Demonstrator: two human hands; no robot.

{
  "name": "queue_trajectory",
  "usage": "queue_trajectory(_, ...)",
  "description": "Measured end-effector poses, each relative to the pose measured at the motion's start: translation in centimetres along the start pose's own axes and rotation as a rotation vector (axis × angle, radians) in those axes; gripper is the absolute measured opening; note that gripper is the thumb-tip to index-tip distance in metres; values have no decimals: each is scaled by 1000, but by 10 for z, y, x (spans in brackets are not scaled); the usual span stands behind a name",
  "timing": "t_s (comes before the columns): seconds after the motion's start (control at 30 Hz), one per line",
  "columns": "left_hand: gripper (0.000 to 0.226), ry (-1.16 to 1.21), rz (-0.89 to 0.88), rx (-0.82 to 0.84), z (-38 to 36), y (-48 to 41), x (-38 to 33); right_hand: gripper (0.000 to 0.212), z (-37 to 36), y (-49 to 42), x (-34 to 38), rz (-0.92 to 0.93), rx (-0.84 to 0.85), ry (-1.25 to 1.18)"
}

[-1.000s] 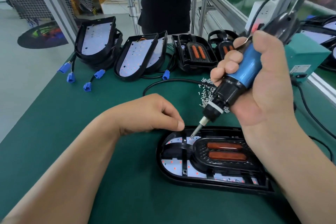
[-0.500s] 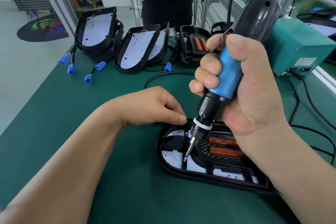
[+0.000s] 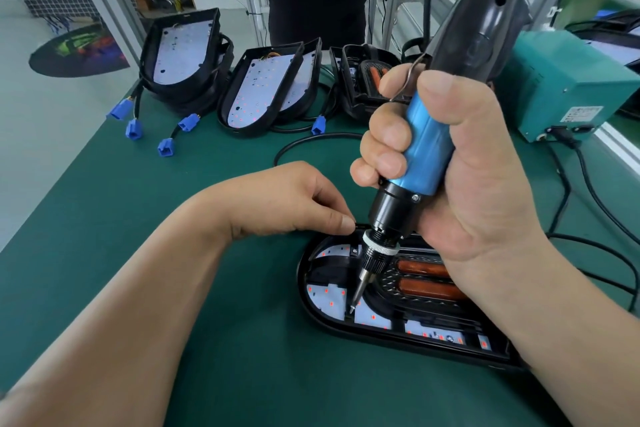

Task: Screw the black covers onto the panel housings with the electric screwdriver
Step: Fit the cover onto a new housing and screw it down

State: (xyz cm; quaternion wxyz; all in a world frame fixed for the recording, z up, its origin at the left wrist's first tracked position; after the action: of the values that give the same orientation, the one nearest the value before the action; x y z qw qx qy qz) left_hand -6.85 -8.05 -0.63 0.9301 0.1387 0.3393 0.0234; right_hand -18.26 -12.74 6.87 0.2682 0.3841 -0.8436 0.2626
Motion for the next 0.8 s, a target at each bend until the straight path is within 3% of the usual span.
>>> queue_trajectory(0.17, 20, -24, 19, 8, -1, 2, 0, 16, -9, 3, 0, -9, 116, -33)
queue_trajectory(0.3, 9, -29, 49, -8, 0, 3, 0, 34, -21, 8, -1, -17, 273, -62)
queue_trajectory(0.37, 18, -45, 49, -8, 0, 4, -1, 35, -25, 10, -2, -37, 324, -90)
queue_trajectory(0.5, 31, 4, 21, 13, -2, 6, -6, 34, -28, 12, -3, -56, 373, -99)
queue_trajectory(0.8, 31, 45, 28, -1, -3, 5, 1, 39, -26, 11, -5, -71, 413, -139)
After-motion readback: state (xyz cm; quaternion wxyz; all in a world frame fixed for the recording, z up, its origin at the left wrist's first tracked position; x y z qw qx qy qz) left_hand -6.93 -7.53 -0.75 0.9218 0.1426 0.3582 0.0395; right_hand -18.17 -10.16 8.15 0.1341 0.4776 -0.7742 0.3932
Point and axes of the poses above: each hand's wrist, its own y-axis away from the middle knuckle, its own z-axis out of the back of the hand, x = y × z, the point moved 8 cm from there along -y, towards the middle knuckle, and after that the axes turned 13 degrees about -y, right-handed, at the moved point
